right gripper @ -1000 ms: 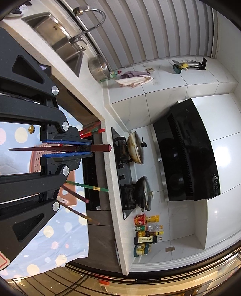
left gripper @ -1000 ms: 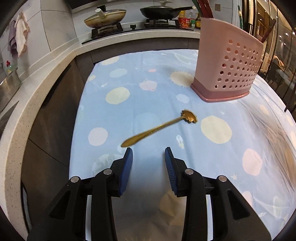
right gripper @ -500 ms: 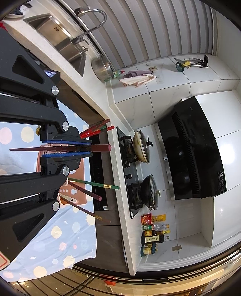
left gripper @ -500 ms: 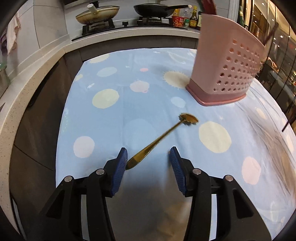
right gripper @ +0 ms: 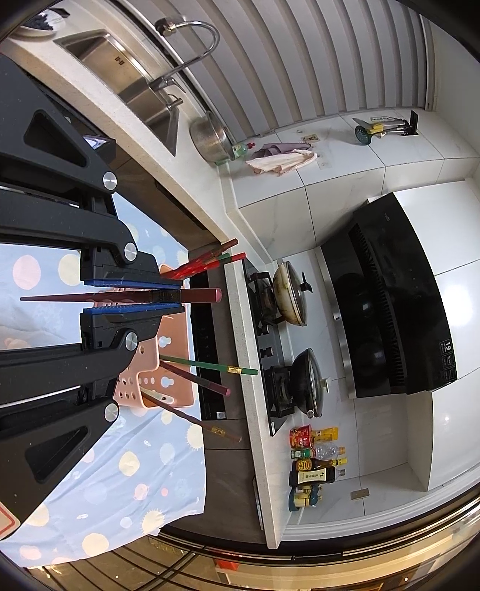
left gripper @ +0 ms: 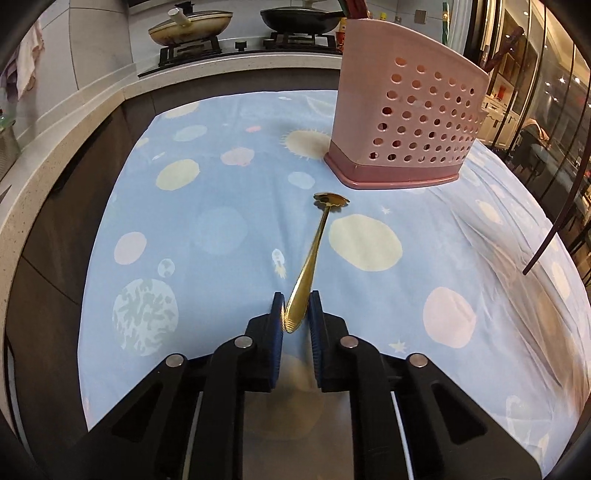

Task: Organize utensils
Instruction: 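Carry the spoon into the pink holder with the left tool while the right tool holds the chopstick above it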

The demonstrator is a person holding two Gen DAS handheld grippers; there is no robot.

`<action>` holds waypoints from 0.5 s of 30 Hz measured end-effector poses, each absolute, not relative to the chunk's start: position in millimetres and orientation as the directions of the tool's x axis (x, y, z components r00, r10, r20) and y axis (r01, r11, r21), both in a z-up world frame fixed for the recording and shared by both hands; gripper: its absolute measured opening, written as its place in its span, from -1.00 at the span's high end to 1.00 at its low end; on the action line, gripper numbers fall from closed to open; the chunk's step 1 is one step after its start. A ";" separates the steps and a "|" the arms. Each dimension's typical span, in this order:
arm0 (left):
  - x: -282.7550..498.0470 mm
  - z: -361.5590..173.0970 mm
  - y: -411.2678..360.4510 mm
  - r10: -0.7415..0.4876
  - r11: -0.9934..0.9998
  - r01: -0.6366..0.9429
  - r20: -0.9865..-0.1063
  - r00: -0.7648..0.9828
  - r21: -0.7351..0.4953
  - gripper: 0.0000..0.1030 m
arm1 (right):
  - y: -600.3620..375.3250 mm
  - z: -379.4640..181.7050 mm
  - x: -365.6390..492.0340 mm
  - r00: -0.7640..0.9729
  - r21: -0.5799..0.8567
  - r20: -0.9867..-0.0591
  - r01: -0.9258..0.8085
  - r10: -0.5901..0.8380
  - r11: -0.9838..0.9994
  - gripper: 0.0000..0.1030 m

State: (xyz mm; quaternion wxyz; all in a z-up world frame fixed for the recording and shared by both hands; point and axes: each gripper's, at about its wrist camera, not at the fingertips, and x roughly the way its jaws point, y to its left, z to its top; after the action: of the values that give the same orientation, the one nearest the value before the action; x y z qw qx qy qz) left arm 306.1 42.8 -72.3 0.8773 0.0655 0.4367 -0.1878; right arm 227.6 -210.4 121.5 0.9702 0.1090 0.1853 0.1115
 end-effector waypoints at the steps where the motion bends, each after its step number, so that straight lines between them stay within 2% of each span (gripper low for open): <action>1: 305.0 -71.7 42.4 -0.274 0.922 0.385 -0.792 0.545 -0.054 0.76 | -211.0 121.4 227.2 0.906 0.254 -0.336 -0.175 0.257 0.951 0.87; 8: 284.2 -61.3 31.7 -0.305 0.919 0.384 -0.783 0.542 -0.092 0.80 | -217.0 118.8 219.7 0.908 0.262 -0.334 -0.171 0.255 0.950 0.87; 15: 258.7 -25.5 21.7 -0.353 0.912 0.390 -0.726 0.590 -0.126 0.81 | -220.9 118.4 209.1 0.908 0.271 -0.327 -0.176 0.263 0.946 0.87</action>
State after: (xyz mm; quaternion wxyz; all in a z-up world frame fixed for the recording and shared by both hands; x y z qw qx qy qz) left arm 258.7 21.7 -25.5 0.8914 0.0230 0.4018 -0.2081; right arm 209.1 -220.9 118.4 0.9694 0.1187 0.1826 0.1131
